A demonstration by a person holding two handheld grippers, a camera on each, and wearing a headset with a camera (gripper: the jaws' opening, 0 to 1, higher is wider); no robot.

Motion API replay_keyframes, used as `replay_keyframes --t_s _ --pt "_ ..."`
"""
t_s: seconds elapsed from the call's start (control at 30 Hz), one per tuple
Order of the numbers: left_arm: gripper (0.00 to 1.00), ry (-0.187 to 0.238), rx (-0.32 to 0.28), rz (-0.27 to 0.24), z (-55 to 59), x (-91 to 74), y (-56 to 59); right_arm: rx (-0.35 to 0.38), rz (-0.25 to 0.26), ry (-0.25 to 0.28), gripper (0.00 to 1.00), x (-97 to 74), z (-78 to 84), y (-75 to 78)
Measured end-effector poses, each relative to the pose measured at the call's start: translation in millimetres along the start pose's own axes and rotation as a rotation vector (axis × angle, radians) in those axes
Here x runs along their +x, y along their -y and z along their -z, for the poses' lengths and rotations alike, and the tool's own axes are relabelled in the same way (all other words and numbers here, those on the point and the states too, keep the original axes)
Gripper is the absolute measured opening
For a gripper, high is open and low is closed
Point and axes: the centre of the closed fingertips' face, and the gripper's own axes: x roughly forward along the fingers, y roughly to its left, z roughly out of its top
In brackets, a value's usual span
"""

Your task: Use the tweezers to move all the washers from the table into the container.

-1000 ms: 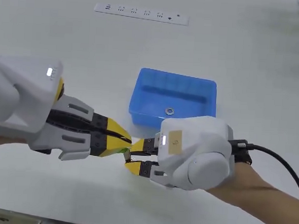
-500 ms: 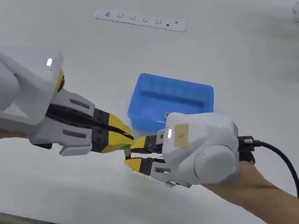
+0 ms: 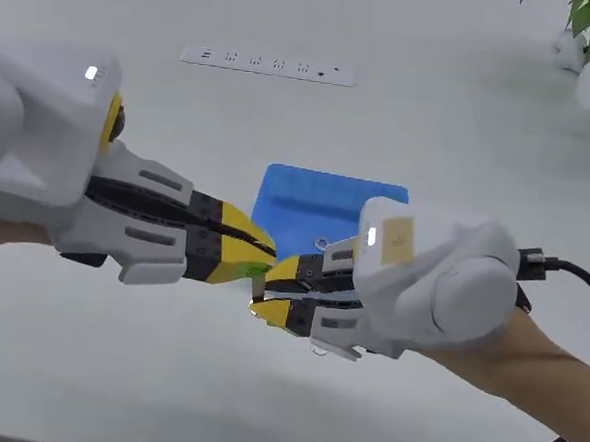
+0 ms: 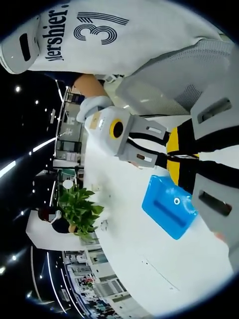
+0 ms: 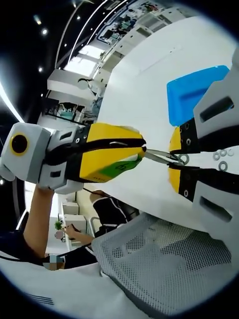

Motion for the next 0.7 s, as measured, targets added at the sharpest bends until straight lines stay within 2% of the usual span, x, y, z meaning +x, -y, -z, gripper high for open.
replay_keyframes --t_s 0.07,0.17,0.37,0.7 --pt "0.06 0.0 0.012 0.0 -2.9 -0.2 -0.9 -0.005 0.007 0.001 0.1 -1.7 -1.7 2.0" --pt "0.05 0.0 0.046 -0.007 -13.1 -1.5 -6.6 -0.01 0.031 0.014 0.1 -6.9 -8.0 11.2" --pt "0.05 0.014 0.076 -0.004 -30.4 -0.8 -14.9 -0.022 0.067 0.03 0.1 -15.7 -16.8 28.1" --pt "0.05 0.02 0.144 0.004 -51.9 7.1 -33.3 -0.05 0.132 0.032 0.1 -28.7 -19.9 58.8"
